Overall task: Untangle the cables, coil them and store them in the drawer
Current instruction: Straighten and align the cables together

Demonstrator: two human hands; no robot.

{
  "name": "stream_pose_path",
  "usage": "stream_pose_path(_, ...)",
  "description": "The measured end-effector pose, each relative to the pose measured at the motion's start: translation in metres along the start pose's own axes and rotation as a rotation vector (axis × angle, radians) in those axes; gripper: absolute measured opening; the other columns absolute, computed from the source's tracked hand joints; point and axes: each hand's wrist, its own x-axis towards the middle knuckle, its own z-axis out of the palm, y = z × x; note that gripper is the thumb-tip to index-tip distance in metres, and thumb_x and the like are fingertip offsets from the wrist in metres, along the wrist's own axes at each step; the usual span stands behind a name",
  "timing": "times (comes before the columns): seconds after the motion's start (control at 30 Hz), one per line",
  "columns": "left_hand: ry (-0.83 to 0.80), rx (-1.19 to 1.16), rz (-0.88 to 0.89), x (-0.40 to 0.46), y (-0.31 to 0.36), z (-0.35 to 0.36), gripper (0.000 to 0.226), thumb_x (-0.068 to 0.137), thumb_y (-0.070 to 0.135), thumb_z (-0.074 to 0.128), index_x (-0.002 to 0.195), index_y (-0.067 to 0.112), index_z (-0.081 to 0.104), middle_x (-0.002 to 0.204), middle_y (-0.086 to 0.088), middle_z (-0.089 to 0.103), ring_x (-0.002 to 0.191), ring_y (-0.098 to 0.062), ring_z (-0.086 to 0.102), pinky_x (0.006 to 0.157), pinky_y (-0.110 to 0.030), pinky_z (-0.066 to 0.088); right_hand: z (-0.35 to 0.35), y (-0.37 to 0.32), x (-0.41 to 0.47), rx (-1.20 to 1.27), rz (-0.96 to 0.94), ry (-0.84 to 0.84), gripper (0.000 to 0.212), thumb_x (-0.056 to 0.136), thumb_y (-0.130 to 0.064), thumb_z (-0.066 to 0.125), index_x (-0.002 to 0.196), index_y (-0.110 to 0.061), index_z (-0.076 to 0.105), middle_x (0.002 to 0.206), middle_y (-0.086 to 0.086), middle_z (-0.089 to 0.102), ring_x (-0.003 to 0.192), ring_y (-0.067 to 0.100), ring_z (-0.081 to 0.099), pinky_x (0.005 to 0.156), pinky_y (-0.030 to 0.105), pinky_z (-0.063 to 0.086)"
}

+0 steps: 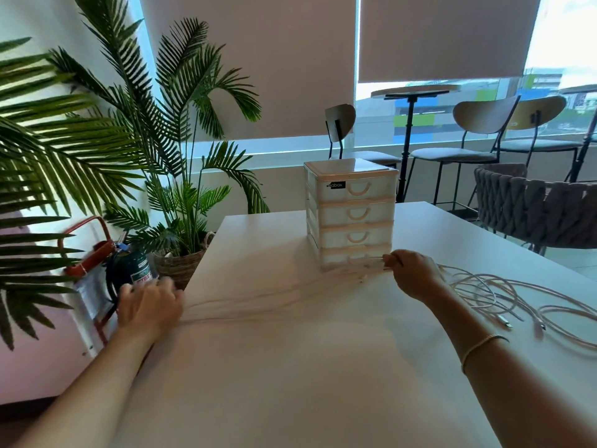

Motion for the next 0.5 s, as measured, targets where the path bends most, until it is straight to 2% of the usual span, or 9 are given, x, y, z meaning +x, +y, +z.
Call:
stream_pose_path(0.13, -0.043, -0.441, 0.203, -0.008, 0.092, -0.029, 0.030, 0.095, 0.023, 0.037, 0.116, 0.012, 0.055, 0.122, -0.012, 0.058, 0.111, -0.026, 0.051, 0.095, -0.035, 0.036, -0.003, -0.010, -0.008, 0.029, -0.061, -0.045, 0.034, 0.099, -0.027, 0.035, 0.109, -0.011, 0.063, 0.113, 0.014, 0.064, 0.102, 0.032, 0.057, 0.086, 0.037, 0.044)
stream_pose_path(0.23, -0.155, -0.747, 0.396, -0.033, 0.170, -0.055, 0.031, 0.098, 0.027, 0.038, 0.120, 0.011, 0.054, 0.125, -0.014, 0.058, 0.115, -0.028, 0.052, 0.095, -0.032, 0.039, -0.004, -0.022, -0.015, 0.082, -0.118, -0.059, 0.033, 0.099, -0.025, 0.037, 0.108, -0.009, 0.064, 0.111, 0.014, 0.065, 0.101, 0.032, 0.058, 0.085, 0.035, 0.043)
stream_pose_path(0.3, -0.267, -0.814, 0.438, -0.048, 0.211, -0.064, 0.038, 0.099, 0.037, 0.033, 0.123, 0.014, 0.053, 0.125, -0.013, 0.059, 0.116, -0.028, 0.053, 0.096, -0.033, 0.040, -0.008, -0.028, -0.019, 0.100, -0.163, -0.049, 0.031, 0.098, -0.023, 0.039, 0.106, -0.008, 0.065, 0.108, 0.014, 0.067, 0.099, 0.032, 0.059, 0.083, 0.033, 0.043)
stream_pose_path(0.4, -0.366, -0.897, 0.374, -0.053, 0.238, -0.061, 0.057, 0.098, 0.049, 0.022, 0.117, 0.010, 0.060, 0.114, -0.016, 0.064, 0.111, -0.030, 0.056, 0.091, -0.033, 0.041, -0.016, -0.030, -0.024, 0.124, -0.249, -0.064, 0.030, 0.098, -0.021, 0.041, 0.100, -0.006, 0.066, 0.097, 0.012, 0.068, 0.090, 0.029, 0.061, 0.080, 0.036, 0.046)
stream_pose_path(0.5, -0.269, -0.872, 0.345, -0.054, 0.237, -0.051, 0.062, 0.097, 0.050, 0.025, 0.103, 0.004, 0.067, 0.102, -0.020, 0.068, 0.102, -0.033, 0.061, 0.079, -0.031, 0.042, -0.024, -0.026, -0.030, 0.229, -0.252, -0.260, 0.025, 0.096, -0.020, 0.045, 0.077, -0.013, 0.060, 0.071, 0.000, 0.058, 0.064, 0.017, 0.051, 0.064, 0.031, 0.041)
